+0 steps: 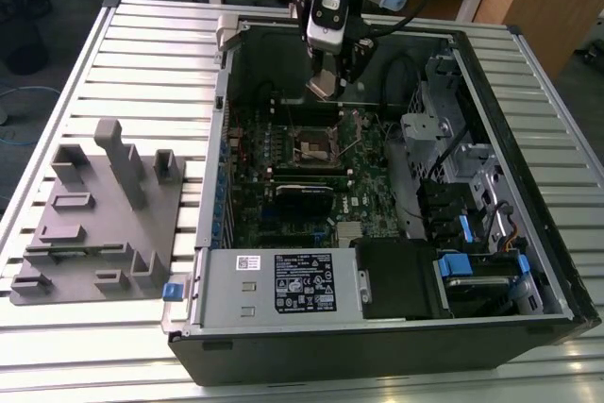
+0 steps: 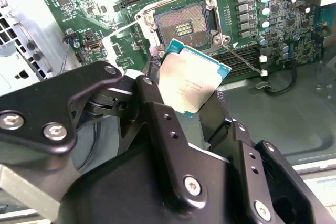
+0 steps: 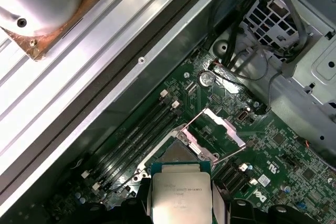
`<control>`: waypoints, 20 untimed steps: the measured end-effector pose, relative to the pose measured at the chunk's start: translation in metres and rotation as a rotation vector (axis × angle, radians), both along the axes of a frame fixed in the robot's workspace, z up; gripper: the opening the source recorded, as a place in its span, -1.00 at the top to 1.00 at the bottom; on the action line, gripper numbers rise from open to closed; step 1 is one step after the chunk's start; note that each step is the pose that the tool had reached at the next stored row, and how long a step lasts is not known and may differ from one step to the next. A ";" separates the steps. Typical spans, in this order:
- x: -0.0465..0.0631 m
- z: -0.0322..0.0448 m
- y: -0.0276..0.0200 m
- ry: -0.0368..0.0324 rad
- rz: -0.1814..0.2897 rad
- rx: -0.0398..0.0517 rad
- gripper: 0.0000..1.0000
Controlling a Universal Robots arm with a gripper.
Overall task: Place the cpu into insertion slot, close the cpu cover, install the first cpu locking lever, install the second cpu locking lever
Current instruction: 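Place the cpu into insertion slot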
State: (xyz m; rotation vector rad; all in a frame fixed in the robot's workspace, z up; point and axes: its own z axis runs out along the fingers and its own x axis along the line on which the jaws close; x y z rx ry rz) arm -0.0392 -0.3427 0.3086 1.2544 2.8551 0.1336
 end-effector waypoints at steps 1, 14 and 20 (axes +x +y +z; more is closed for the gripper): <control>0.000 0.0000 0.0000 0.0000 0.000 0.0000 -0.08; 0.000 -0.0005 0.0000 0.0001 -0.112 0.0000 -0.08; 0.000 -0.0006 0.0000 0.0000 -0.152 -0.0004 -0.08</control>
